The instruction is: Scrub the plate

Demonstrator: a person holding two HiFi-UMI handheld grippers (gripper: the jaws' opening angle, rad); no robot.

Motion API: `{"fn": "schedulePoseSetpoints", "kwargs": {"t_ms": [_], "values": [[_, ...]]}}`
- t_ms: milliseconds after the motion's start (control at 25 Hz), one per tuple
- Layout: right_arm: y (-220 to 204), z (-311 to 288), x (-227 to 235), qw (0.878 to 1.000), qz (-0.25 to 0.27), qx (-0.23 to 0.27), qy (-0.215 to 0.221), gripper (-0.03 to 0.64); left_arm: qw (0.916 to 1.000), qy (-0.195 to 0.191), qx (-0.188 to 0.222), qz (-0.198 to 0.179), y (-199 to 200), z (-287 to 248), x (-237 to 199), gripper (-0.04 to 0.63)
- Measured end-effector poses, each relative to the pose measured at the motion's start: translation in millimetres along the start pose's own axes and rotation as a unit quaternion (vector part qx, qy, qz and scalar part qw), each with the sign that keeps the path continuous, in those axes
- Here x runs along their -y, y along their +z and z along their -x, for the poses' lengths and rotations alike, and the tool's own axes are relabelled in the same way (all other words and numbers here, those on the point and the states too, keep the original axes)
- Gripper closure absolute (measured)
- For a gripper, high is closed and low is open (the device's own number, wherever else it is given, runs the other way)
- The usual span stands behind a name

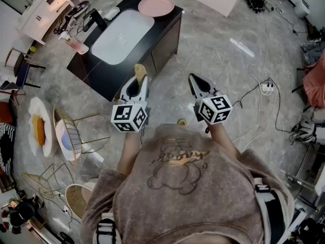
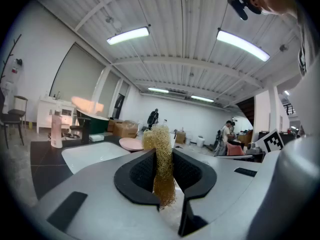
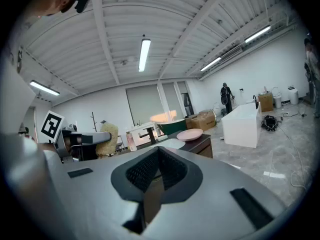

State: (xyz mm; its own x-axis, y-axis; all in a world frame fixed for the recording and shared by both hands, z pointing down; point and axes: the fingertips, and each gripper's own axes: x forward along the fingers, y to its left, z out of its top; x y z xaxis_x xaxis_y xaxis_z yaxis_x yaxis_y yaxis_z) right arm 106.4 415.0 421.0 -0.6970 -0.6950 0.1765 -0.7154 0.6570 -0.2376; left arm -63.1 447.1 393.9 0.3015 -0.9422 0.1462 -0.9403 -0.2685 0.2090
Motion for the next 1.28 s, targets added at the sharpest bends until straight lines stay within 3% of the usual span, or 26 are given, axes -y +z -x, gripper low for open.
{"fn": "schedulePoseSetpoints", "kwargs": {"t_ms": [320, 800, 1280], "values": [[5.0, 4.2, 7.5, 1.0, 0.001, 0.01, 0.011, 0.617, 0.9999, 0.011, 0.005, 0.004, -2.2, -5.5, 6.4, 0.518], [14.5, 0.4, 59.1, 0.998, -0.018, 0.016, 0.056, 0.617, 0.9985, 0.049, 0.025, 0.0, -9.2, -39.0, 28.4, 0.518], [19.5, -81.3, 119.6, 0.999, -0.022, 0.009, 0.049, 0.617, 0.999, 0.035, 0.029, 0.004, 5.4, -136.0, -15.3, 0.519]]}}
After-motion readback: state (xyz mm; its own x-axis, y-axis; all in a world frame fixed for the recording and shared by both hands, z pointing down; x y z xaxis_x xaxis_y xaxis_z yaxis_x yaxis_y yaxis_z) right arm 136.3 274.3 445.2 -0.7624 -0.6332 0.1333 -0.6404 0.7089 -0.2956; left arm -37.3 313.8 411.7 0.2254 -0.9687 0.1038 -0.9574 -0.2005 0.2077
